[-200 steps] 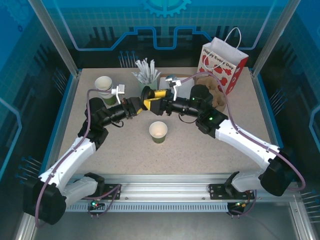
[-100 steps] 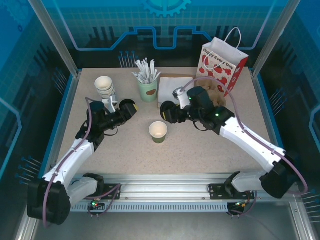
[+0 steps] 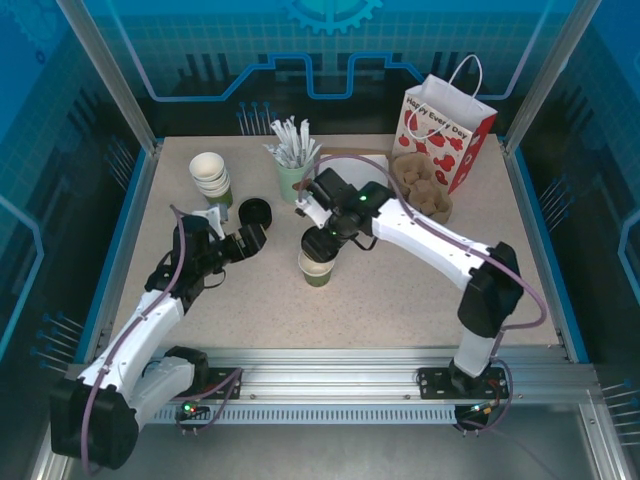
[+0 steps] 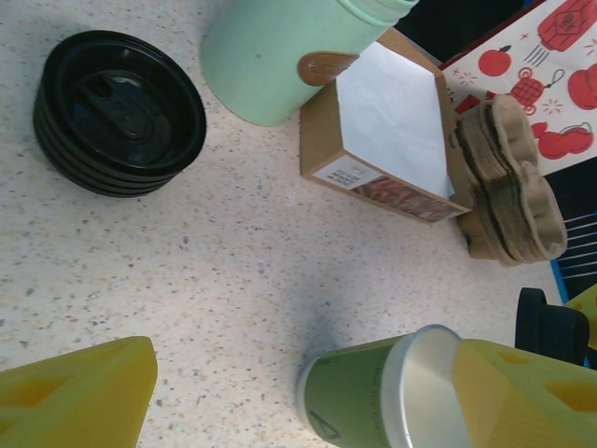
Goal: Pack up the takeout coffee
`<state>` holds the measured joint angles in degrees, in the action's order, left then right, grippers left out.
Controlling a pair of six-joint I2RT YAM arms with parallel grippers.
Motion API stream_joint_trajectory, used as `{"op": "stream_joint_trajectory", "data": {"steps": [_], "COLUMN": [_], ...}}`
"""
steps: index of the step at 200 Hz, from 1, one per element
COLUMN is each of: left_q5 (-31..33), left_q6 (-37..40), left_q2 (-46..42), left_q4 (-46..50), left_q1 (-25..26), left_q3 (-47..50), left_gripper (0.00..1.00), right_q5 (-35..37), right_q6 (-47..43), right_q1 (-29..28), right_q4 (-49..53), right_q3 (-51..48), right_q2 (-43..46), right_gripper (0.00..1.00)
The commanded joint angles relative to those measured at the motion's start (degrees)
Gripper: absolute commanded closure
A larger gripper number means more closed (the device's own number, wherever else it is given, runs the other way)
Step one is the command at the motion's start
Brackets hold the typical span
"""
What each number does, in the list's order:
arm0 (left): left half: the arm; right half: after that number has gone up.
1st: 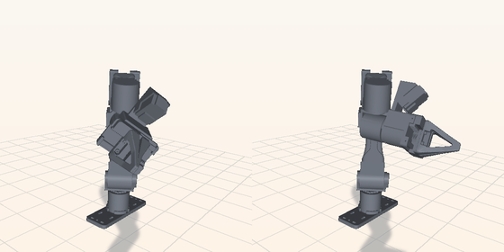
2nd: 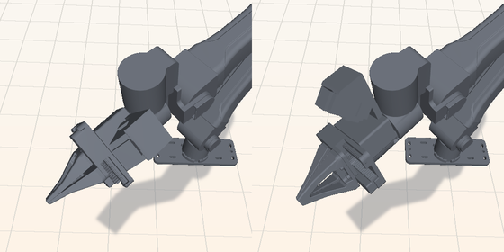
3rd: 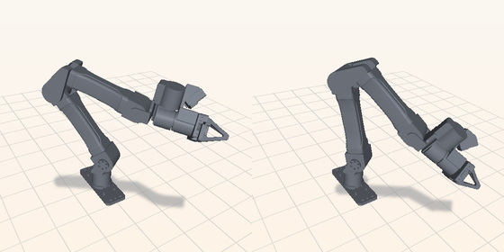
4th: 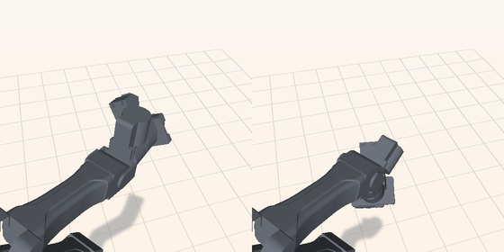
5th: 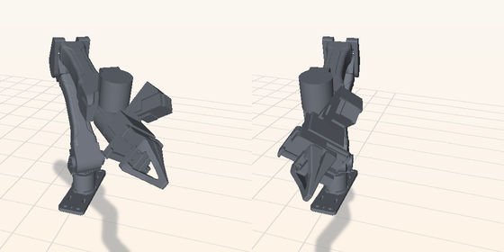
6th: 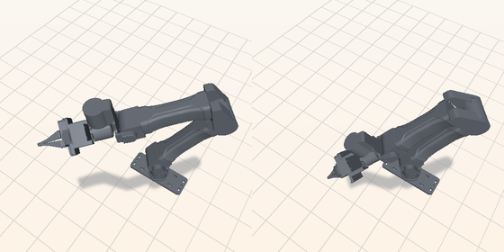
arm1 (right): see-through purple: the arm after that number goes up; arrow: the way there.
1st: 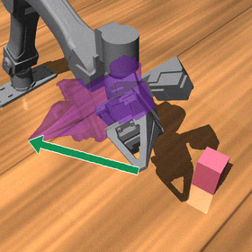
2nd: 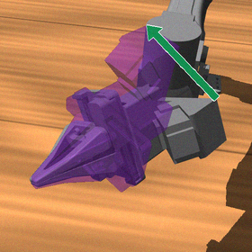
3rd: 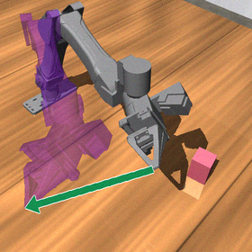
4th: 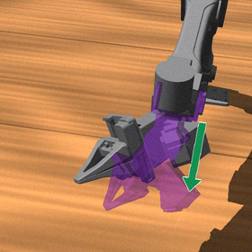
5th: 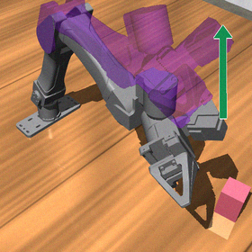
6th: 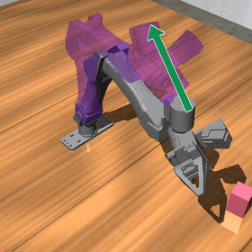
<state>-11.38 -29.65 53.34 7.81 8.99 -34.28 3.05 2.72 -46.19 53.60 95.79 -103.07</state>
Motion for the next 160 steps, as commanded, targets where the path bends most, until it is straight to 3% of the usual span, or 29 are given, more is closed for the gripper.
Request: {"op": "stream_joint_trajectory", "data": {"steps": [1,43,160], "left_q5": [2.68,3.03,3.55], "left_q6": [2.79,3.1,3.72], "left_q2": [-1.22,-2.27,-2.94], "left_q4": [1.87,2.14,2.47], "left_q1": [-0.29,-0.29,-0.24], "left_q3": [0.96,1.4,1.94], "left_gripper": [0.16,0.14,0.08], "right_q5": [1.15,2.08,1.78], "right_q6": [-2.93,-4.22,-5.34], "right_q1": [-1.62,-2.52,-2.78], "right_q4": [8.55,13.56,17.37], "right_q3": [5.96,12.3,16.54], "right_q2": [-4.3,-9.89,-15.04], "right_gripper": [0.38,0.38,0.38]}}
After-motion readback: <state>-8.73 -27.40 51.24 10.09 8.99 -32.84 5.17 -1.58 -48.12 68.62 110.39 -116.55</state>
